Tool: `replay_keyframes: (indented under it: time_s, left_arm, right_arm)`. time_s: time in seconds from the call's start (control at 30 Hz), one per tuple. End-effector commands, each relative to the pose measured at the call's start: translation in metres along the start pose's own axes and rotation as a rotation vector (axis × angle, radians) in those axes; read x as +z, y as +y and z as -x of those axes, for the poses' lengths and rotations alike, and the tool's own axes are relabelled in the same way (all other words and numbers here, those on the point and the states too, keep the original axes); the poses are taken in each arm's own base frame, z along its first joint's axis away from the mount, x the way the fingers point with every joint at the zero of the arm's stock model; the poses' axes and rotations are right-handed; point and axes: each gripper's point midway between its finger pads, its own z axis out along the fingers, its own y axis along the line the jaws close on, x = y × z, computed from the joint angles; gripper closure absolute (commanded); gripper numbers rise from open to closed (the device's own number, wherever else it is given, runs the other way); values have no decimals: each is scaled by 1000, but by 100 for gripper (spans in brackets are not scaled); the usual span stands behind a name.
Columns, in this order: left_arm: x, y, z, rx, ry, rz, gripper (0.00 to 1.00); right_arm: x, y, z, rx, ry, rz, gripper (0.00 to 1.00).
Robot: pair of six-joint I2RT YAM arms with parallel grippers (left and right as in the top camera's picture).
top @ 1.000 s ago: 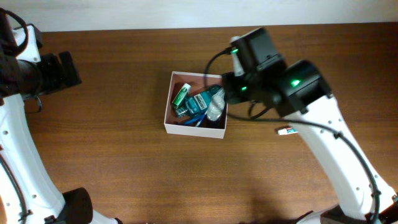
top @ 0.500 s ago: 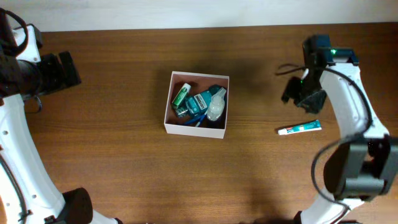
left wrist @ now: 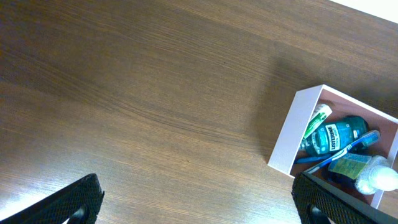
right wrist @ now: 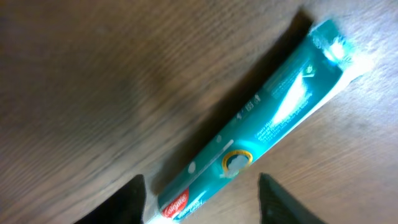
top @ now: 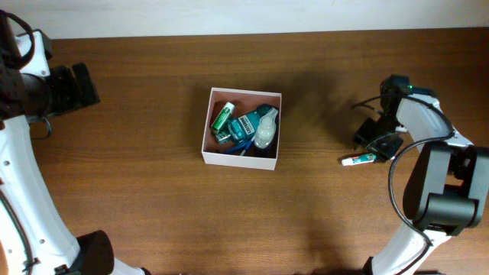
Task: Pack container
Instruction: 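Grasp the teal toothpaste tube with the right gripper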
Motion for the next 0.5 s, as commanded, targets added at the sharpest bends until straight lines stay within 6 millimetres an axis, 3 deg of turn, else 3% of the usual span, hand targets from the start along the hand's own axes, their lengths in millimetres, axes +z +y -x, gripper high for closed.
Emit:
replay_keyframes:
  time_s: [0.0, 0.07, 0.2, 0.33, 0.47]
  left_arm:
    - [-2, 1, 2, -16, -10, 2, 1]
    - [-2, 1, 2, -16, -10, 2, 1]
    - [-2, 1, 2, -16, -10, 2, 1]
    - [-2, 1, 2, -16, -10, 2, 1]
    - [-2, 1, 2, -16, -10, 2, 1]
  right_arm:
    - [23, -10, -17, 55, 61, -20, 51]
    - [33, -13, -22, 56, 65, -20, 57]
    - [36, -15, -23, 54, 65, -27, 81]
    - [28, -14, -23, 42, 58, -22, 89]
    - [5, -5, -25, -24, 35, 1, 90]
